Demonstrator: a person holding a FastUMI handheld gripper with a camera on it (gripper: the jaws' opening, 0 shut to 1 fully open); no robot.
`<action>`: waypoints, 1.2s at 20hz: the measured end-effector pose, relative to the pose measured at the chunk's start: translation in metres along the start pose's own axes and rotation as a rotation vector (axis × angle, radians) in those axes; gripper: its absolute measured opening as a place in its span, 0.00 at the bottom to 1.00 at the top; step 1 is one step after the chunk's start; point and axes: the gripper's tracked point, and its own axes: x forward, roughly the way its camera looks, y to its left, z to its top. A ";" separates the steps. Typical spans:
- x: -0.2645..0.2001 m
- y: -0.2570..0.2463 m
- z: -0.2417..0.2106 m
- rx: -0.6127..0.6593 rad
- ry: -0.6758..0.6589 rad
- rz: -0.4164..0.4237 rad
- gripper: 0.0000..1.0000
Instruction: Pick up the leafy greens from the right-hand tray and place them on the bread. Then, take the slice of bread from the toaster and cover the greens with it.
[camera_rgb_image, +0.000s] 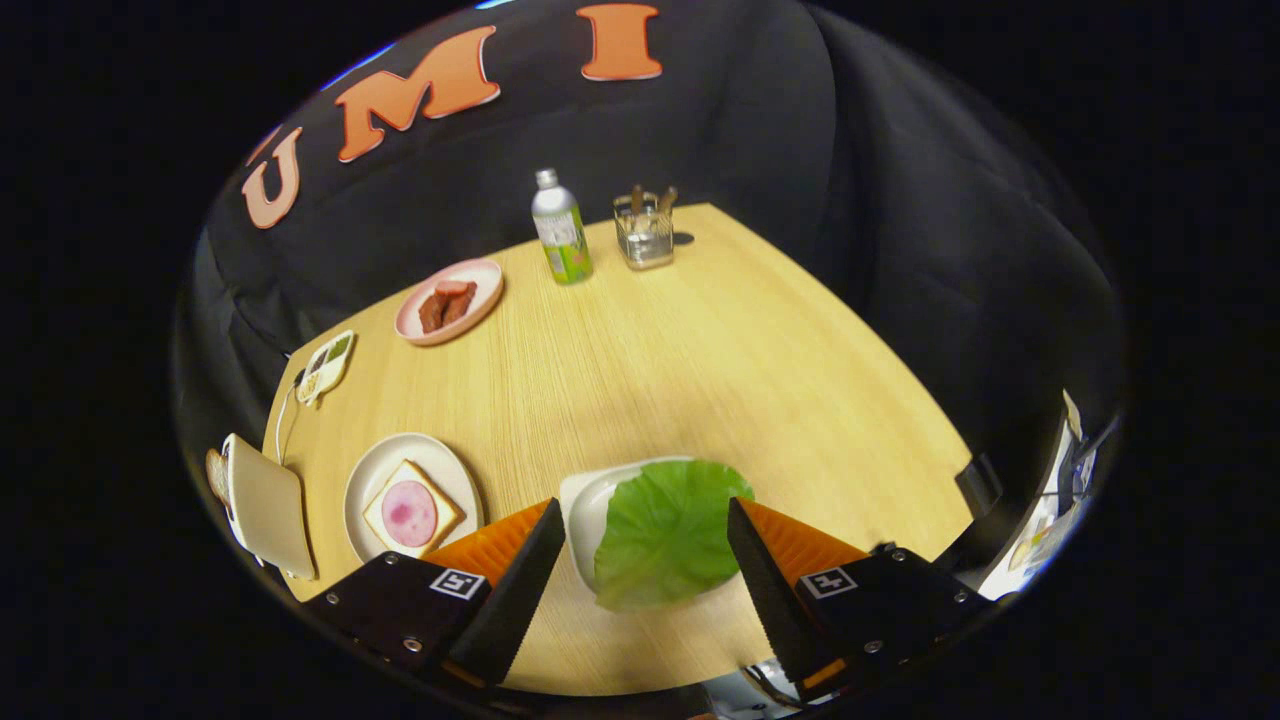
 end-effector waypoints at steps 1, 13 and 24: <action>0.010 0.001 -0.008 0.006 0.038 -0.007 0.98; 0.068 -0.013 -0.045 0.018 0.284 -0.118 0.96; 0.074 -0.012 -0.045 -0.001 0.300 -0.135 0.74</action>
